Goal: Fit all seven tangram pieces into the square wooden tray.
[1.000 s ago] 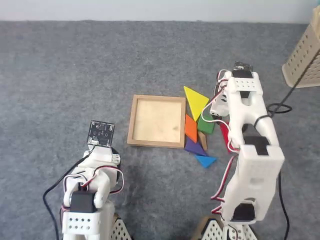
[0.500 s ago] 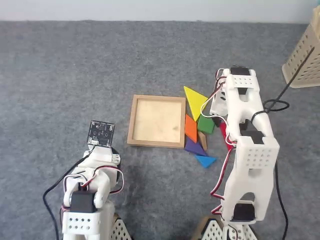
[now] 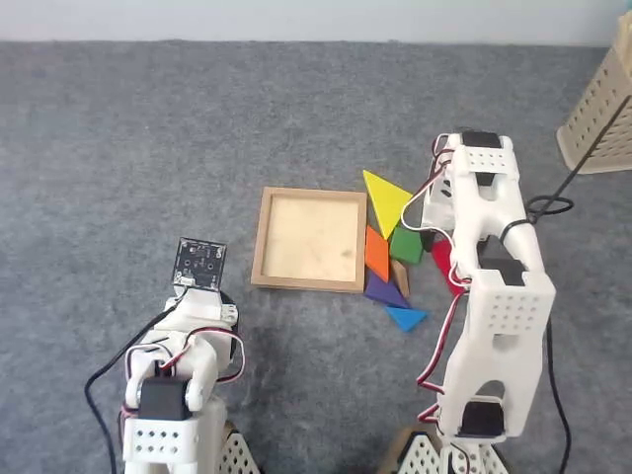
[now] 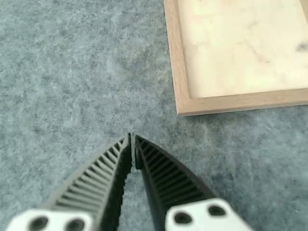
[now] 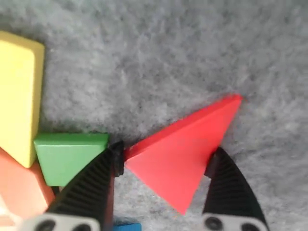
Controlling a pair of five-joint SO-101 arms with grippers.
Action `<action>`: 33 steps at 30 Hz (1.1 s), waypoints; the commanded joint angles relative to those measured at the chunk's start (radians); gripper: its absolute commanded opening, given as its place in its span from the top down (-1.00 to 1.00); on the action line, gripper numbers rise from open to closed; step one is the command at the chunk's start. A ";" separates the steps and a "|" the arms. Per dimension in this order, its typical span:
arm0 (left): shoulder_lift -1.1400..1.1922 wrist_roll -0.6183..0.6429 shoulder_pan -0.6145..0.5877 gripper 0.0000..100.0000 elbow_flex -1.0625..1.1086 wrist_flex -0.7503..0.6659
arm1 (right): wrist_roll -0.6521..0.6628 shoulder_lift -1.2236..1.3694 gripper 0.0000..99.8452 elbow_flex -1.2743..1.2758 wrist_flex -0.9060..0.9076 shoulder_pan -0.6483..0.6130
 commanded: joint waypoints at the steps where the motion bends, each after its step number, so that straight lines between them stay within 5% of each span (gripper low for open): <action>1: -0.003 0.009 -0.005 0.98 -0.005 0.005 | 0.055 -0.097 0.81 -0.031 0.007 0.005; 14: -0.003 0.009 -0.005 0.98 -0.005 0.005 | 0.120 -0.478 0.81 0.391 -0.251 -0.019; 22: -0.003 0.009 -0.005 0.98 -0.005 0.005 | 0.176 -0.599 0.81 0.463 -0.259 -0.102; 33: -0.003 0.009 -0.005 0.98 -0.005 0.005 | 0.359 -0.700 0.81 0.454 -0.119 0.151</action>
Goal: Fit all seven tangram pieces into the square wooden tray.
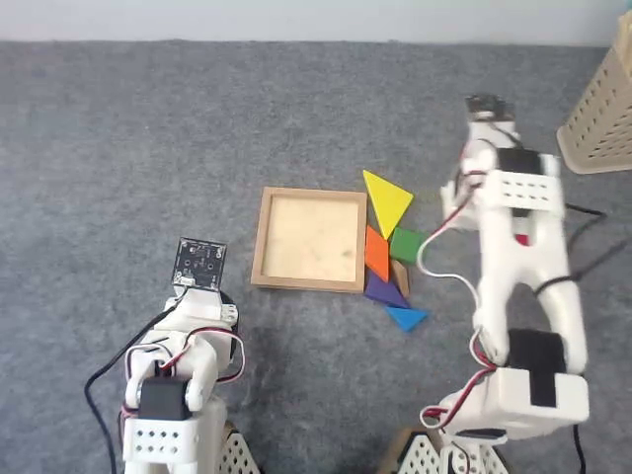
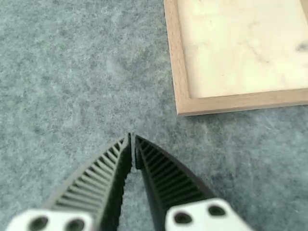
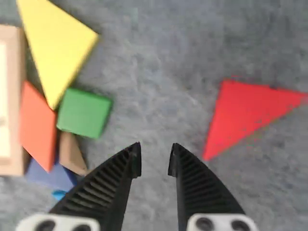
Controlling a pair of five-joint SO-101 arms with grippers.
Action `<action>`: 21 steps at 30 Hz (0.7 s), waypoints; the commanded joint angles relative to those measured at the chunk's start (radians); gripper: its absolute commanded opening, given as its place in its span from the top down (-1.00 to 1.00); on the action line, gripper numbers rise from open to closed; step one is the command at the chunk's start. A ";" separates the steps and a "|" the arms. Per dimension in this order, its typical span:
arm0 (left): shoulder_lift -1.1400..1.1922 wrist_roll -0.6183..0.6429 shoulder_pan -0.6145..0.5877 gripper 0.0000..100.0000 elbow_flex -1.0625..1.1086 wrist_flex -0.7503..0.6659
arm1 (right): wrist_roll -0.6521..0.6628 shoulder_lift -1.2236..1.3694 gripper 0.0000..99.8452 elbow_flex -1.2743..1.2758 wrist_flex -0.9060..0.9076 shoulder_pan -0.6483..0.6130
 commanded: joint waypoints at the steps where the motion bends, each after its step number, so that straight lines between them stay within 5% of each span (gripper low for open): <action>1: -0.003 0.009 -0.005 0.98 -0.005 0.005 | 0.114 -0.073 0.81 -0.014 0.059 0.099; 6: -0.003 0.009 -0.005 0.98 -0.005 0.005 | 0.290 -0.081 0.81 -0.017 0.053 0.236; 11: -0.003 0.009 -0.005 0.98 -0.005 0.005 | 0.249 -0.074 0.81 -0.017 0.048 0.268; 21: -0.003 0.009 -0.005 0.98 -0.005 0.005 | 0.265 -0.070 0.81 -0.043 -0.058 -0.038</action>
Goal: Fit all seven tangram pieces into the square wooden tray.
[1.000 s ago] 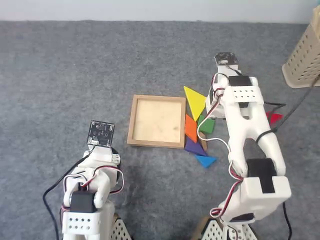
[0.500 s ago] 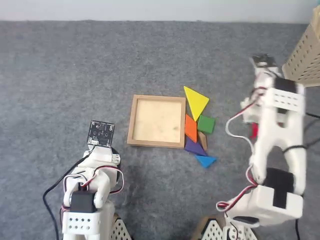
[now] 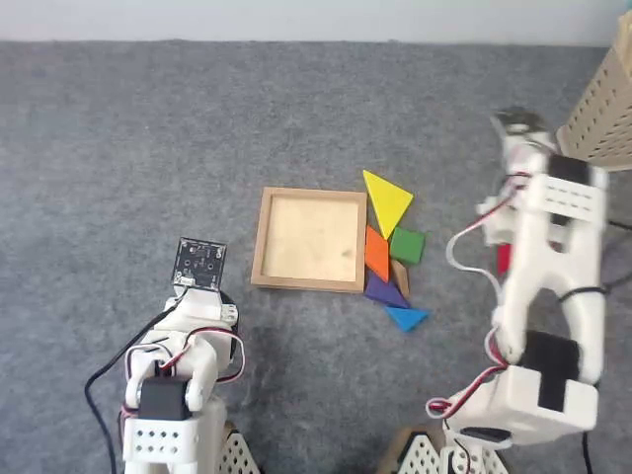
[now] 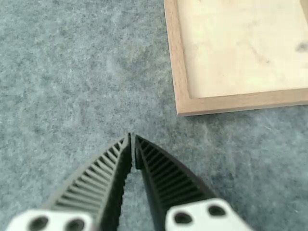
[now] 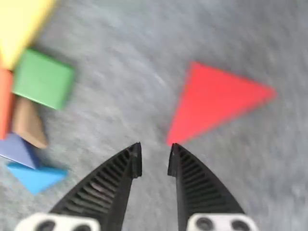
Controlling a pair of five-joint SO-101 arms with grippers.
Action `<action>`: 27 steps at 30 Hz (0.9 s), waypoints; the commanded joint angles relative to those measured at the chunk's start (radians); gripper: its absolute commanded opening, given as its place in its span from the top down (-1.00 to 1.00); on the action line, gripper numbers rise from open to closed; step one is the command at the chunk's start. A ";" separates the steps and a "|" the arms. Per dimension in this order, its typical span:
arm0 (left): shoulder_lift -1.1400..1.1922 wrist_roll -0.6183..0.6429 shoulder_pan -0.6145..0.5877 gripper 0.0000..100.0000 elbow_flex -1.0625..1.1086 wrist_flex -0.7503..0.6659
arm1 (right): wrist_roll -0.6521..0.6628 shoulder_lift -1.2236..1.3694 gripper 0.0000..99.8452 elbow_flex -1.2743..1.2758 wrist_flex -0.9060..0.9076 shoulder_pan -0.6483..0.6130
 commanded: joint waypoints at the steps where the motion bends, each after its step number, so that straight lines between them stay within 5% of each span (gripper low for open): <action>1: -0.003 0.009 -0.005 0.98 -0.005 0.005 | 0.005 -0.068 0.81 -0.043 -0.074 -0.151; 7: -0.003 0.009 -0.005 0.98 -0.005 0.005 | -0.239 -0.099 0.82 0.051 -0.148 -0.223; 27: -0.003 0.009 -0.005 0.98 -0.005 0.005 | -0.351 -0.298 0.81 0.399 -0.343 -0.265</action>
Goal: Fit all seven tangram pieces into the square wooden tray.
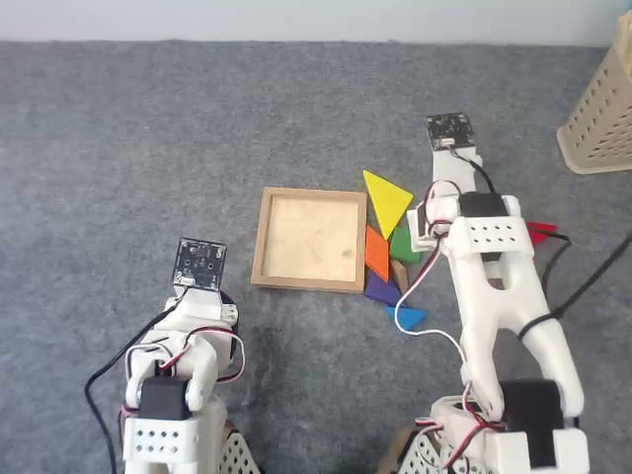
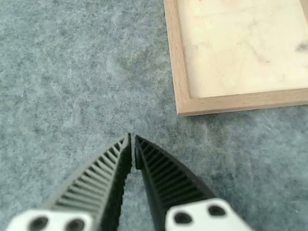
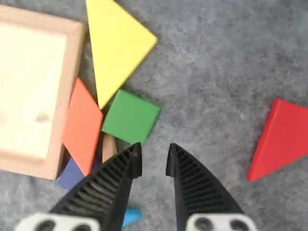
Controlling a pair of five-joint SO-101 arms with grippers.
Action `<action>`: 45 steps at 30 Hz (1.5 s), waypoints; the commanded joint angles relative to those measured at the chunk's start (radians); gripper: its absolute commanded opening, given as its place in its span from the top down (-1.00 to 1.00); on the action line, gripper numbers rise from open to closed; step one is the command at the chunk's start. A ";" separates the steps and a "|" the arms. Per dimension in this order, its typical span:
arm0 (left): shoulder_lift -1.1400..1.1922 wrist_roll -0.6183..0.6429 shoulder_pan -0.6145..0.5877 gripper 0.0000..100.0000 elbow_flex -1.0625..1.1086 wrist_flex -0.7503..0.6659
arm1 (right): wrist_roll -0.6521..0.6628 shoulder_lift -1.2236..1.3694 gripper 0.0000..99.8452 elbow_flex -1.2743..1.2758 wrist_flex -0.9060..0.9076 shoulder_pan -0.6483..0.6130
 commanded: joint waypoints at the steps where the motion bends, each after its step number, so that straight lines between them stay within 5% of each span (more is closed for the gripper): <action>1: -0.003 0.009 -0.005 0.98 -0.005 0.005 | -0.015 -0.059 0.81 0.023 -0.058 -0.007; 15: -0.003 0.009 -0.005 0.98 -0.005 0.005 | -0.008 -0.059 0.81 0.107 -0.177 -0.005; 21: -0.003 0.009 -0.005 0.98 -0.005 0.005 | -0.006 -0.025 0.73 -0.041 -0.010 0.077; 31: -0.003 0.009 -0.005 0.98 -0.005 0.005 | 0.098 0.417 0.63 -0.623 0.165 0.372; 45: -0.003 0.009 -0.005 0.98 -0.005 0.005 | 0.018 1.072 0.63 -1.416 0.367 0.469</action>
